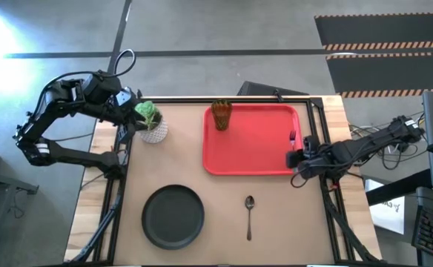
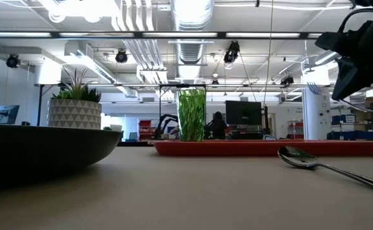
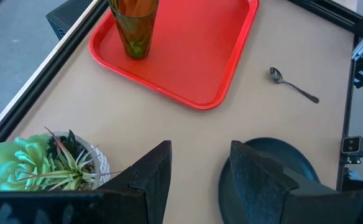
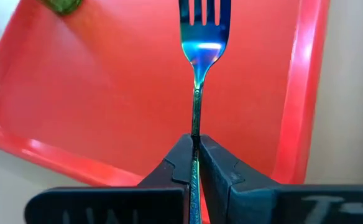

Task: Pick and place plate/cup/fork/spoon on tray
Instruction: Put the blue fork on the right of the red tray

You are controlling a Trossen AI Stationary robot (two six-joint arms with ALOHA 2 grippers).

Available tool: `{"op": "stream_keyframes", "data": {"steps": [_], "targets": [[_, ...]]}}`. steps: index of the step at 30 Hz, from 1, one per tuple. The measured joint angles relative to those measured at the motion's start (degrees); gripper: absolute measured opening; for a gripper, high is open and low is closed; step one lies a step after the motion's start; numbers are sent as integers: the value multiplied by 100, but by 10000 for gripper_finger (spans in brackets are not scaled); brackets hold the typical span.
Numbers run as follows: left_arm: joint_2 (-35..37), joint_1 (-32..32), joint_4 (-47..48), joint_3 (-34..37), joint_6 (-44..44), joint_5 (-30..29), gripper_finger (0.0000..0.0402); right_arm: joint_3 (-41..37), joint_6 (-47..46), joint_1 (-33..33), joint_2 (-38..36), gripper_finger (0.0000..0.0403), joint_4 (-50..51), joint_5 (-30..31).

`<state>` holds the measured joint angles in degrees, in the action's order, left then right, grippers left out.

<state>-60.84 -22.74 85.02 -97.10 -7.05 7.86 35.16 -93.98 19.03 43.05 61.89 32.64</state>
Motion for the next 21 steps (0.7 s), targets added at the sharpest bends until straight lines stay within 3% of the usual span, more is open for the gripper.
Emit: {"op": "stream_keyframes", "data": {"steps": [4,10,21], "targets": [[-11,2,-3,0,0,0,147,-240,172,-260,60,8,-536,-664],[-29,2,-7,0,11,-2,147,-631,663,-732,51,8,-1646,-770],[-23,2,-5,0,52,-7,147,-698,2158,-2485,59,8,-2113,-1809]]}}
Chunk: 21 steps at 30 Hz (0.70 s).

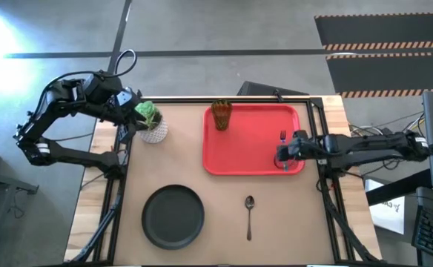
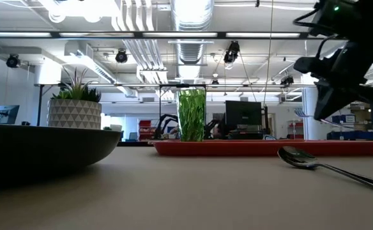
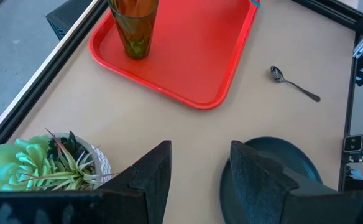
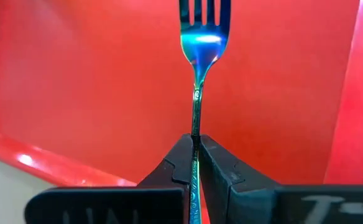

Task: Pick and place plate/cup/fork/spoon on tray
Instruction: Put the blue fork on the right of the red tray

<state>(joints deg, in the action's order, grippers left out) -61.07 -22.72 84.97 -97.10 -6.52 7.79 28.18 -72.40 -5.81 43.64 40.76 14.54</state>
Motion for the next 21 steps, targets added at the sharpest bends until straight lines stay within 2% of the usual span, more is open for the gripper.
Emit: {"op": "stream_keyframes", "data": {"steps": [6,10,15,21], "targets": [[6,0,4,0,0,-7,147,115,1109,-1199,168,8,-252,-901],[14,-2,11,0,-1,-33,147,224,1588,-1761,407,8,-205,-1367],[25,-2,109,1,-2,-29,147,245,1759,-2102,729,8,32,-1568],[36,0,151,17,-2,-26,147,245,1881,-2144,1088,8,60,-1606]]}}
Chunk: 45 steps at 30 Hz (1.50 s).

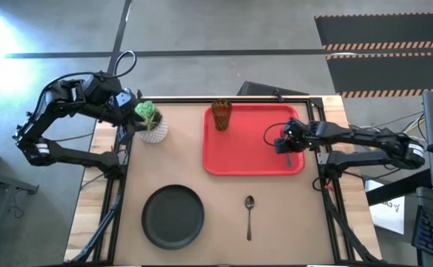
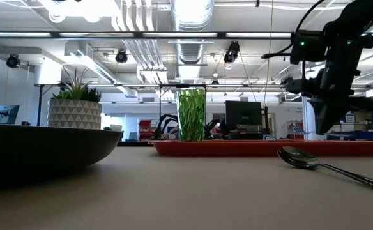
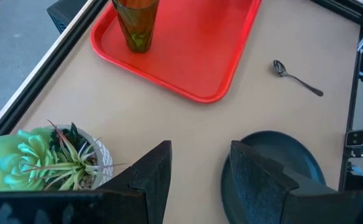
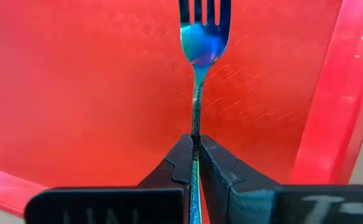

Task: Pick and place plate/cup/fork/spoon on tray
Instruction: Put the blue fork on the right of the red tray

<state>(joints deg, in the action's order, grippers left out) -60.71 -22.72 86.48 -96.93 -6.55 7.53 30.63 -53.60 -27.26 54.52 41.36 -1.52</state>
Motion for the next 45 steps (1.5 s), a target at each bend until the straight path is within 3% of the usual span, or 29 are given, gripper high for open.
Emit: {"op": "stream_keyframes", "data": {"steps": [25,36,45], "targets": [[11,-2,13,83,101,31,147,-3,318,-252,1202,8,-538,259],[9,-2,13,83,98,24,147,-13,212,-257,1156,10,-585,312],[17,-2,15,83,98,-4,147,-15,152,-257,1130,37,-590,336]]}}
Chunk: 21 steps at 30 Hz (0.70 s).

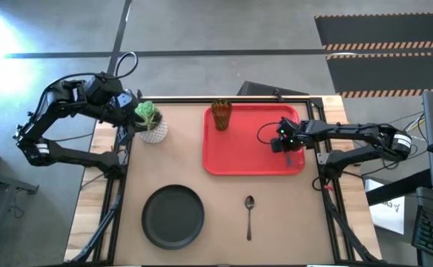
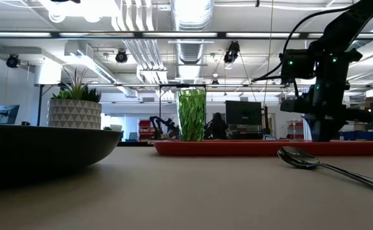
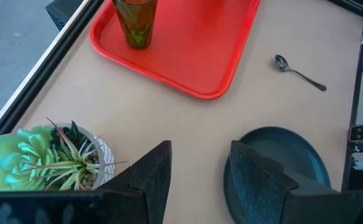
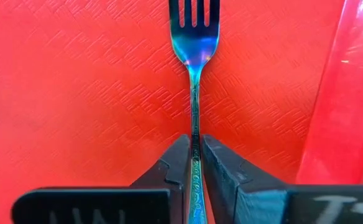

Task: Pick and place plate/cup/fork/spoon on tray
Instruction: Put the blue fork on the right of the red tray, then put the black spoon to the left of the blue fork on the blue tray

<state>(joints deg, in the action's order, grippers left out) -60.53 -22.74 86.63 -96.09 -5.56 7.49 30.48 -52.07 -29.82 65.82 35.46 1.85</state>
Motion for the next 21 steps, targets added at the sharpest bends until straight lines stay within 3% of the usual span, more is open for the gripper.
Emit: {"op": "stream_keyframes", "data": {"steps": [11,21], "targets": [[-17,2,0,0,0,28,147,152,-49,7,-11,54,-80,-17],[-17,2,-2,0,0,35,147,1287,626,21,-13,54,528,166]]}}
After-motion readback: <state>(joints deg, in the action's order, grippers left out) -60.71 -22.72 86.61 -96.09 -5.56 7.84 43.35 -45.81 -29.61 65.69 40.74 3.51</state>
